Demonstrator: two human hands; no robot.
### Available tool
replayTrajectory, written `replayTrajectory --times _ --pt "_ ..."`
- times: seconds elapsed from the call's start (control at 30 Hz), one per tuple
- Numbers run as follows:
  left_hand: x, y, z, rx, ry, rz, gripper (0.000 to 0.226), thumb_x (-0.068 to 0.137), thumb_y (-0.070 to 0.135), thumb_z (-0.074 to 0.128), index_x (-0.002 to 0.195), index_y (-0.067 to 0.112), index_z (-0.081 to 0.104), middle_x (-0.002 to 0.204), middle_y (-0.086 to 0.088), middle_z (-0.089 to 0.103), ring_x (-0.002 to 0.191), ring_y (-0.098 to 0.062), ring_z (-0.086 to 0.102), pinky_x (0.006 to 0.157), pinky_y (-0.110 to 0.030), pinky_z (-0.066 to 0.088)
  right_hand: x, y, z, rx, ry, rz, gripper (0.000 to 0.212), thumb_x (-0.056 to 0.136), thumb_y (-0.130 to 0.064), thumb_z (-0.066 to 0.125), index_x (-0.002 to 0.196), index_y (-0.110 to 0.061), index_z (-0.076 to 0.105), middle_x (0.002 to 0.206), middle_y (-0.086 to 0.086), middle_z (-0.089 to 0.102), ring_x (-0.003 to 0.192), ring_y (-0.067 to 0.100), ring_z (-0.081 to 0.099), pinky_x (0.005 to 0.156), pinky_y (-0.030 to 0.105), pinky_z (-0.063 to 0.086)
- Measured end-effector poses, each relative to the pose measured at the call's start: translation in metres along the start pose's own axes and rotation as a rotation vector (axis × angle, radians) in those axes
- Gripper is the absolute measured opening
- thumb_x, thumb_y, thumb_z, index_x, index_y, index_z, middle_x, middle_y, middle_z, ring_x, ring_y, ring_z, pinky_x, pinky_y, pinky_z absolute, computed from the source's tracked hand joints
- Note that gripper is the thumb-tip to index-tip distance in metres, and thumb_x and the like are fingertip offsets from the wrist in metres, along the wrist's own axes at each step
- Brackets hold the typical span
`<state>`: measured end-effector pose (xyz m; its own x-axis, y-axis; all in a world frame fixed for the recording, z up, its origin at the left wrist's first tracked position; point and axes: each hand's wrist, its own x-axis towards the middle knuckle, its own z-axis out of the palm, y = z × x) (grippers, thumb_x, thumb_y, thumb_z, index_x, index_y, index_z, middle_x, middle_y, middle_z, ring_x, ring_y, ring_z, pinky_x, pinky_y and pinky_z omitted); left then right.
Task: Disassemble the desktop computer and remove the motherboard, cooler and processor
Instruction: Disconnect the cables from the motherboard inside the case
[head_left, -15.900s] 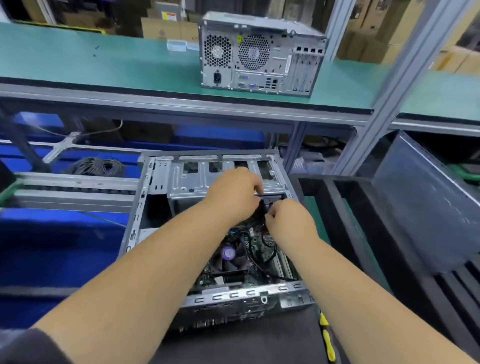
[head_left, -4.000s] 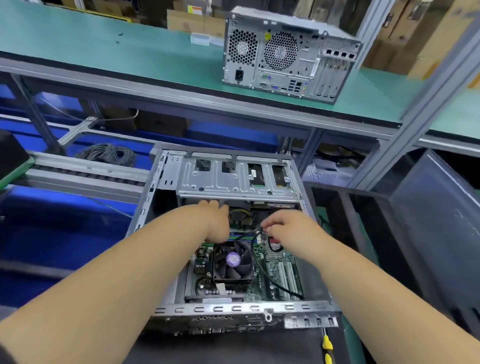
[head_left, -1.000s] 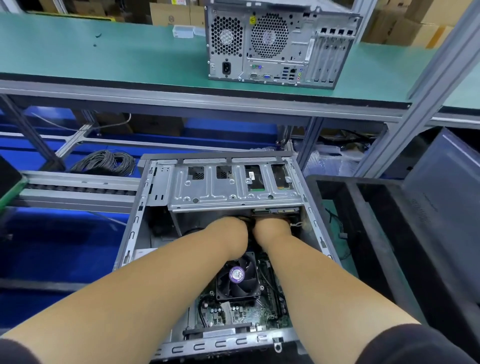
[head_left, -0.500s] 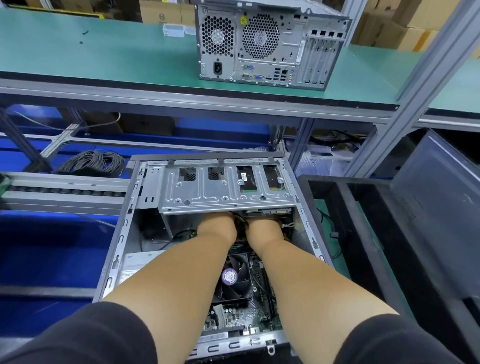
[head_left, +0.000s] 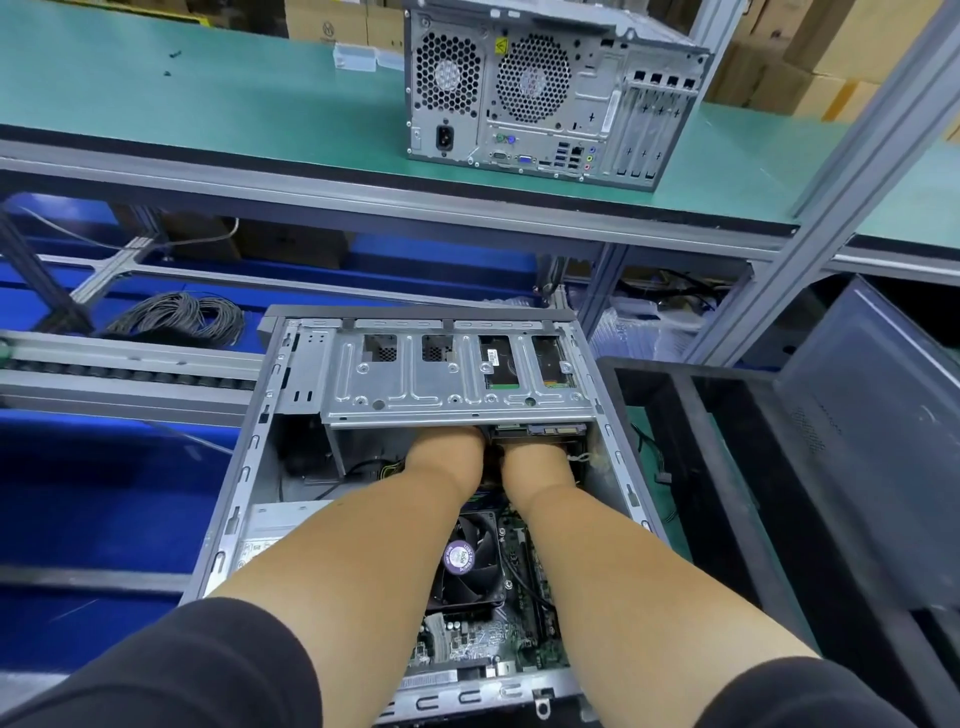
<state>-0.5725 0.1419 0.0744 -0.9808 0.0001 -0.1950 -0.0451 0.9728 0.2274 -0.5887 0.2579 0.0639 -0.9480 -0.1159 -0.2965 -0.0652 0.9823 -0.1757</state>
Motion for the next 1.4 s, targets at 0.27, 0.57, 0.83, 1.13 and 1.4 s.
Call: replayTrajectory --times 0.27,0.57,0.83,1.13,1.4 --pt "0.0021 0.0001 -0.0013 -0.035 -0.037 -0.036 0.027 0.09 0.004 0.048 0.111 0.015 0.062 0.111 -0.008 0.06 0.099 -0.029 0.057 0.075 -0.034 0.042 -0.0033 0.0034 0.0055 -0.005 0.039 -0.032 0.013 0.093 -0.007 0.048 0.085 -0.015 0.054 0.074 0.004 0.047 0.071 0.027 0.047 0.064 0.032 0.039" --pt "-0.0007 0.001 0.0002 -0.038 0.033 0.004 0.024 0.09 0.004 0.047 0.104 0.016 0.062 0.106 -0.009 0.06 0.085 -0.026 0.051 0.074 -0.035 0.042 -0.0009 0.0001 0.0035 0.008 -0.002 -0.008 0.029 0.096 -0.008 0.045 0.07 -0.017 0.037 0.066 0.001 0.034 0.074 0.025 0.044 0.069 0.032 0.04" --pt "-0.0027 0.0002 -0.0027 -0.047 0.025 0.011 0.019 0.09 0.005 0.047 0.095 0.021 0.055 0.097 -0.006 0.054 0.082 -0.026 0.047 0.072 -0.032 0.037 -0.0055 0.0026 0.0058 0.005 0.025 -0.06 0.019 0.092 -0.003 0.045 0.077 -0.014 0.046 0.064 0.001 0.037 0.068 0.026 0.045 0.063 0.033 0.038" --pt "-0.0038 0.0009 -0.001 -0.047 0.038 0.003 0.02 0.089 0.006 0.05 0.102 0.017 0.059 0.104 -0.008 0.059 0.085 -0.027 0.051 0.071 -0.032 0.039 -0.0066 0.0031 0.0073 -0.041 0.011 -0.093 0.021 0.091 0.0 0.045 0.075 -0.013 0.048 0.065 0.003 0.039 0.07 0.026 0.047 0.065 0.033 0.04" --pt "0.0001 -0.003 -0.0047 -0.005 -0.013 0.017 0.021 0.09 0.008 0.05 0.105 0.019 0.057 0.108 -0.007 0.058 0.086 -0.026 0.049 0.075 -0.032 0.038 -0.0072 0.0028 0.0054 -0.085 -0.02 -0.129 0.014 0.092 -0.003 0.048 0.084 -0.01 0.058 0.078 0.007 0.056 0.079 0.03 0.056 0.067 0.034 0.042"
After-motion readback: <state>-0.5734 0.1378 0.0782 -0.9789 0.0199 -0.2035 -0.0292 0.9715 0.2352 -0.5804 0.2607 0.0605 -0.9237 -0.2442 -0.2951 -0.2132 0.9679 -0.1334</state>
